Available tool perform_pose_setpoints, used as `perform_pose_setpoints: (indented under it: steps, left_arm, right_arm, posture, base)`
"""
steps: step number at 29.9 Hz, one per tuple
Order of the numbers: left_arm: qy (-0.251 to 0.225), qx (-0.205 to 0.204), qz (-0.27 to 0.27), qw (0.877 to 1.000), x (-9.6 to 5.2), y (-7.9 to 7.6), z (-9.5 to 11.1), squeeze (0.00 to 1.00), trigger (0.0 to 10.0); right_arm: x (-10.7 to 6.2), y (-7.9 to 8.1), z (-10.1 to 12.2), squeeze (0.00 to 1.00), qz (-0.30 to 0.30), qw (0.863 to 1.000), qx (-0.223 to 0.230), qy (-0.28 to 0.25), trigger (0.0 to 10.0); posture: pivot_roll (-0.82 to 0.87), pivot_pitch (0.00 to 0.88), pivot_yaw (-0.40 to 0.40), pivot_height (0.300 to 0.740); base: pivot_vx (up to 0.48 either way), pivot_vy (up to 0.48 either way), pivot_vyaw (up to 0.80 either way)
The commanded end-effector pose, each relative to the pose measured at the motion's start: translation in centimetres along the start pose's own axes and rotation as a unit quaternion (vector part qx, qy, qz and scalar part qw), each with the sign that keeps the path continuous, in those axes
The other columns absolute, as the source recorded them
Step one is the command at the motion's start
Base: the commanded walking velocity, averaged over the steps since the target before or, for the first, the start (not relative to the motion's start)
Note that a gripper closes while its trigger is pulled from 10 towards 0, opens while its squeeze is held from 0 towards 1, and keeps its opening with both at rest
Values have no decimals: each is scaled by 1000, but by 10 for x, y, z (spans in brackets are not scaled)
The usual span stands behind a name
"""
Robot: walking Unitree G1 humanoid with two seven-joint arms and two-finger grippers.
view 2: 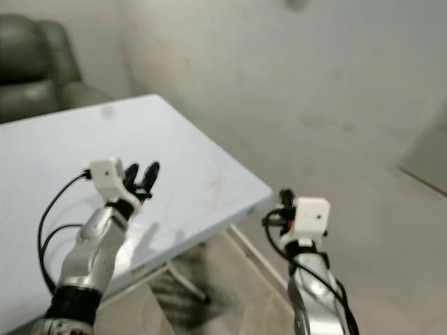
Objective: Hang keys on a hook
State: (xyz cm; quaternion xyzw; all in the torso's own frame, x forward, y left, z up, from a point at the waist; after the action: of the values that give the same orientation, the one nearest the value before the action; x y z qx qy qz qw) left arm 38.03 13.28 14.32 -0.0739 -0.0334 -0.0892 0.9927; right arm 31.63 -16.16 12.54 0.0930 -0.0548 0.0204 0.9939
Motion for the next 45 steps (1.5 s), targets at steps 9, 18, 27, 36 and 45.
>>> perform_pose_setpoints:
  steps: [9,18,27,36,45]
  left_arm:
    - [7,2,-1,1000,2,-5,-1,0,10000]
    - [10,5,-5,1000,1,-6,-3,0,10000]
    - [-4,5,-29,1000,1,-13,1,0,10000]
    - [-7,-6,-35,999,-1,-17,1,0,10000]
    - [5,-6,-10,1000,-1,-10,-2,0,10000]
  right_arm:
    - [2,-2,6,0,-1,1000,-7,-9,10000]
    - [2,-1,6,0,2,1000,-7,-9,10000]
    - [2,0,6,0,5,1000,-8,-8,10000]
    - [0,1,5,0,7,1000,-7,-5,10000]
    - [-1,0,4,0,8,1000,-9,-4,10000]
  posture:
    - [-81,0,-2,740]
    - [-81,0,-3,740]
    - [-83,0,-2,740]
    - [-84,0,-4,740]
    - [-80,0,-7,740]
  base:
    - [0,0,-707]
    - [0,0,-706]
    - [0,0,-703]
    - [0,-206,-699]
    - [0,0,-694]
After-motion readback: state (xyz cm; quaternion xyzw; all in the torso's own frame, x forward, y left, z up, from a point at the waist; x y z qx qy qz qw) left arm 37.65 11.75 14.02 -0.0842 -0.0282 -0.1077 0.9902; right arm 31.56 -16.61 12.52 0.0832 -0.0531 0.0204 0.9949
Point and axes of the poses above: a point about 5 cm out from each wrist's last joint towards the gripper, its own x axis pointing out of the wrist towards the gripper, its own z axis along the axis of the wrist's last joint, y = z × x, the point moved 4 cm from there along x, pointing out of the wrist towards the gripper, and after that the axes turned 8 degrees about x, right-handed, at the moved point
